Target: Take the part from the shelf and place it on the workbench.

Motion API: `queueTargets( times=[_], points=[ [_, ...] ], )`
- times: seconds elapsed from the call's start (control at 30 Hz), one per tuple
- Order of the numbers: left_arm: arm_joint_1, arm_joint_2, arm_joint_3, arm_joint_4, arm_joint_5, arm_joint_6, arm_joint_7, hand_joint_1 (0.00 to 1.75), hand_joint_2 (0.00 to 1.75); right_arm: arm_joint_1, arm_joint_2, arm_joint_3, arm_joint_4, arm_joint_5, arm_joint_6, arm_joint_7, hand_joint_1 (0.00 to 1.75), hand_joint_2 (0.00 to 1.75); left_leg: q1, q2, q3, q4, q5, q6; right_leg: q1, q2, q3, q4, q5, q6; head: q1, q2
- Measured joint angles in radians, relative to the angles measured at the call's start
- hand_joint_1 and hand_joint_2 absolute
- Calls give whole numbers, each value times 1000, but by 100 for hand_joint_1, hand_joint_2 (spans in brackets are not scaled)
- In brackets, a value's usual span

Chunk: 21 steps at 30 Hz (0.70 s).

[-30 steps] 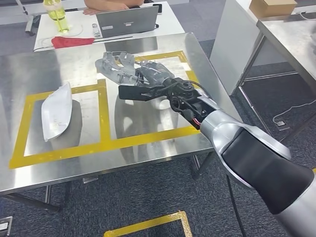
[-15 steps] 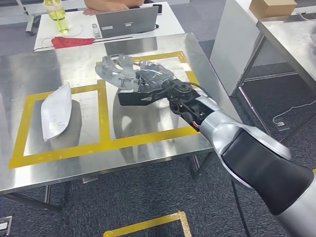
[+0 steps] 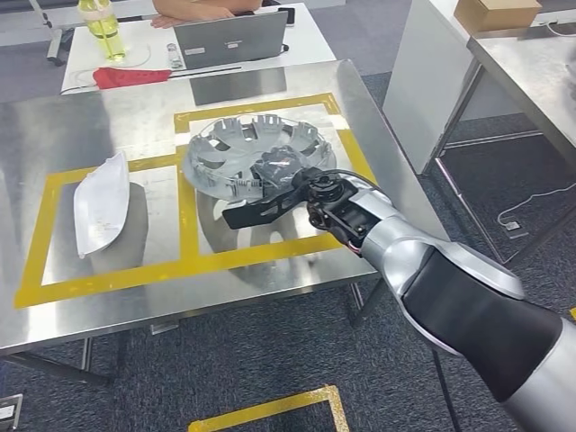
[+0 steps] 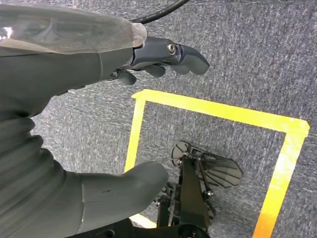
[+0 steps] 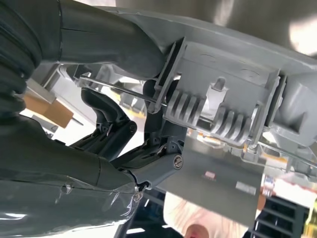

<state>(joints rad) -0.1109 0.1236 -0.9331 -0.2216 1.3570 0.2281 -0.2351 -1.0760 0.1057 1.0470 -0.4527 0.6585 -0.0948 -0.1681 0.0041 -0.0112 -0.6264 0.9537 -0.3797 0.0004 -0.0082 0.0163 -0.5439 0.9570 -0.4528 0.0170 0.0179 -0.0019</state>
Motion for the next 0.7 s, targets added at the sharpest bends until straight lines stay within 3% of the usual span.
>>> queueTargets(
  times=[0.7],
  points=[
    [-5,0,0,0,-5,0,1,0,175,30,0,52,20,1,20,-4,175,175,0,0,1,0,0,0,0,0,0,0,0,0,0,0]
  ],
)
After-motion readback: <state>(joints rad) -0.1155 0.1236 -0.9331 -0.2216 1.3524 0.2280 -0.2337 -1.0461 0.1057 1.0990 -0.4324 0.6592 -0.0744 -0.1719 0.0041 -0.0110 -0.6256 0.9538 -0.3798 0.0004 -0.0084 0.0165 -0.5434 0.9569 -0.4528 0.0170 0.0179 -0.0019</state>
